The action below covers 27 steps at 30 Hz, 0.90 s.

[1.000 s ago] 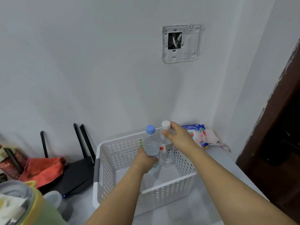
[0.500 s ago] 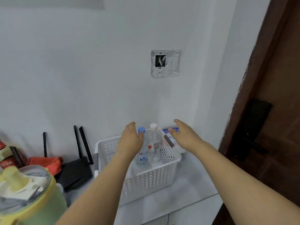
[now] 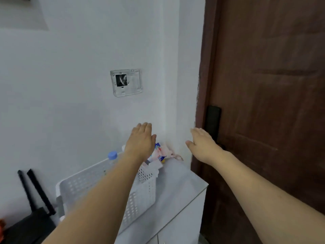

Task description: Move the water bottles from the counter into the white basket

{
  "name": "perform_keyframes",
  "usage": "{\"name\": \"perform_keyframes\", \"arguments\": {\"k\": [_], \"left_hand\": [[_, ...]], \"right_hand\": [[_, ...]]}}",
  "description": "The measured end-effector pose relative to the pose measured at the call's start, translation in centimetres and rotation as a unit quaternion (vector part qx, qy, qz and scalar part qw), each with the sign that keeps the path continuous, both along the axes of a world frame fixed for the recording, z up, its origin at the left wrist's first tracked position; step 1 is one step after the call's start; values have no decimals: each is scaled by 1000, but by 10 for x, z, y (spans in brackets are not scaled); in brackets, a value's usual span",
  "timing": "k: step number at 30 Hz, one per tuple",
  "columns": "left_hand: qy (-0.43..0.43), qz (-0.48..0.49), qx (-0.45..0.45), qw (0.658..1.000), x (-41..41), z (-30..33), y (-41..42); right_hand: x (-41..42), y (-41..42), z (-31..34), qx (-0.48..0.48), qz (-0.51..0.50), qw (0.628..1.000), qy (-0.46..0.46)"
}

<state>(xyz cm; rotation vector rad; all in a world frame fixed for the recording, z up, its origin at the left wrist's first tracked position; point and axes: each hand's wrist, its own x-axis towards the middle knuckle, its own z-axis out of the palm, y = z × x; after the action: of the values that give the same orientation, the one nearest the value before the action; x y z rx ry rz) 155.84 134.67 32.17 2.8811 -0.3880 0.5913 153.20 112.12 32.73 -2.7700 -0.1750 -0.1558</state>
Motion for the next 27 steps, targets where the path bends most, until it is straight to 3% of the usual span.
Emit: {"name": "perform_keyframes", "arguments": {"k": [13, 22, 27], "left_hand": [[-21, -239, 15, 971, -43, 8, -184], [8, -382, -16, 924, -161, 13, -315], [4, -479, -32, 877, -247, 21, -380]], "right_hand": [[-156, -136, 14, -28, -260, 965, 0], [-329, -210, 26, -39, -413, 910, 2], [-426, -231, 32, -52, -490, 870, -9]]}}
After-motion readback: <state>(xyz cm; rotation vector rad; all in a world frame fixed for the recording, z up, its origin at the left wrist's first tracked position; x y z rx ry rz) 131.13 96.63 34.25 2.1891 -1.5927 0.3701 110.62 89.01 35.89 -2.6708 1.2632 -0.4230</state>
